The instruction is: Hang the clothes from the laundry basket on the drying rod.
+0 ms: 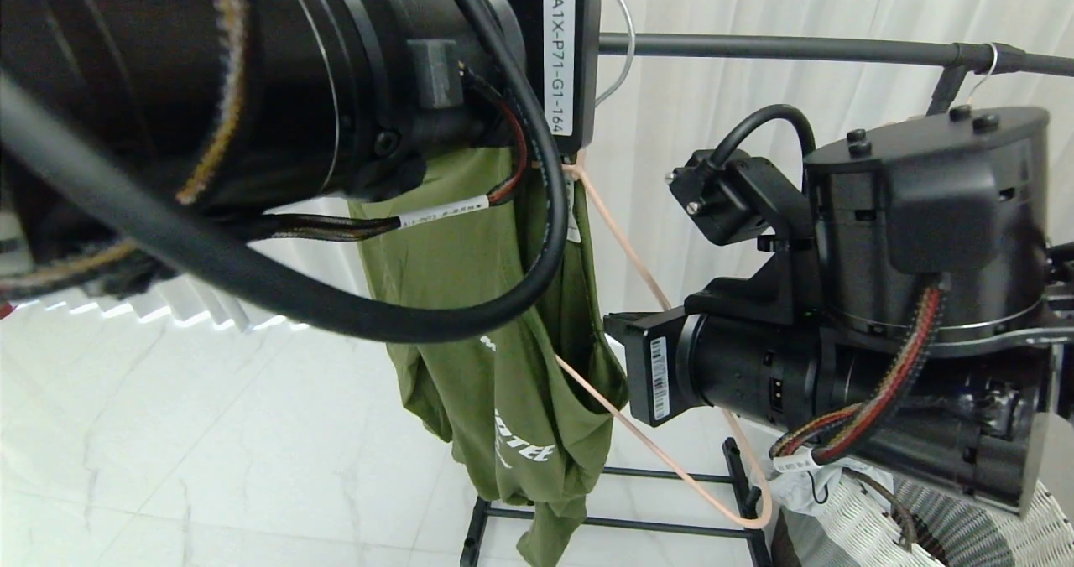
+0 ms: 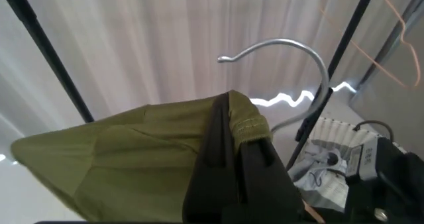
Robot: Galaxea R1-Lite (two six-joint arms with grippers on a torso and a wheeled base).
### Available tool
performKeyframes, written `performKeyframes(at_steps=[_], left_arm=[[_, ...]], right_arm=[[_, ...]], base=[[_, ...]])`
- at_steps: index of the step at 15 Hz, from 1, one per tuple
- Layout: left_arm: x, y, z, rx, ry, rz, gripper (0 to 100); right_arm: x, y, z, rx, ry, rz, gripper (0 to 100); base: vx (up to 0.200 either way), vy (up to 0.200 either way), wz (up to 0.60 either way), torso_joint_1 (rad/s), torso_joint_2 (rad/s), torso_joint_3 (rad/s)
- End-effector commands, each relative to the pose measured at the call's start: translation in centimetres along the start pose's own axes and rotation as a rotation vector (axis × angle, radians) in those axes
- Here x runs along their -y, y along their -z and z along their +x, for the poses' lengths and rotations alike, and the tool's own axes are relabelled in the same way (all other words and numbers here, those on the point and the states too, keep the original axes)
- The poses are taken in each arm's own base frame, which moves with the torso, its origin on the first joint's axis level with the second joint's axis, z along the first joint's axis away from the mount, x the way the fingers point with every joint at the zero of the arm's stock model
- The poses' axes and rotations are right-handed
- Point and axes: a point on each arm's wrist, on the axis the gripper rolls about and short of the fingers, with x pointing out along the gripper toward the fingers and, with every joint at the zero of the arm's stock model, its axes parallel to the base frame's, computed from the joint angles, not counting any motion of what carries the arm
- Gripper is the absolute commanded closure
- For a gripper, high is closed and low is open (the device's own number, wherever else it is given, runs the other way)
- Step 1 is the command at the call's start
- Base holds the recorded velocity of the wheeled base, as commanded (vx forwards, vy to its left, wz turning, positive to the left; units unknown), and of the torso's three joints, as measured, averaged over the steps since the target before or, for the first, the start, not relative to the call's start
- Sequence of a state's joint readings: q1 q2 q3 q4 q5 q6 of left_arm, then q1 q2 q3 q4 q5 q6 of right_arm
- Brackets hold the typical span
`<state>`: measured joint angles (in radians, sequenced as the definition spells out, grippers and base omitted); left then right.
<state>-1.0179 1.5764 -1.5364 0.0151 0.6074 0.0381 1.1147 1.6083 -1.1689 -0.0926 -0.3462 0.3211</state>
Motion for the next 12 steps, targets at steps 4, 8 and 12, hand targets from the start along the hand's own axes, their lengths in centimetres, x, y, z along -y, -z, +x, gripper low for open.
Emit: performKeyframes(at_steps=[4,8,12], left_arm=[[-0.4,0.1,-0.6,0.000,-0.002,0.002,100],[-0.9,1.2,-1.6,-0.011,0.006,0.107,100],[-1.1,2.6,-2.1,0.000,0.007,0.166,100]], right_arm=[[0.3,-1.0,-1.8,0.053,0.017,0.002,100],[0.4,-1.5,-2.3,0.082,0.017,-0.031,100],[0.4,-2.0,-2.5,0.123,0.008,-0.046,100]], base=[[0.000,0.000,0.00,0.000,0.00,0.000],[0.000,0.000,0.00,0.000,0.00,0.000],[0.000,0.000,0.00,0.000,0.00,0.000]])
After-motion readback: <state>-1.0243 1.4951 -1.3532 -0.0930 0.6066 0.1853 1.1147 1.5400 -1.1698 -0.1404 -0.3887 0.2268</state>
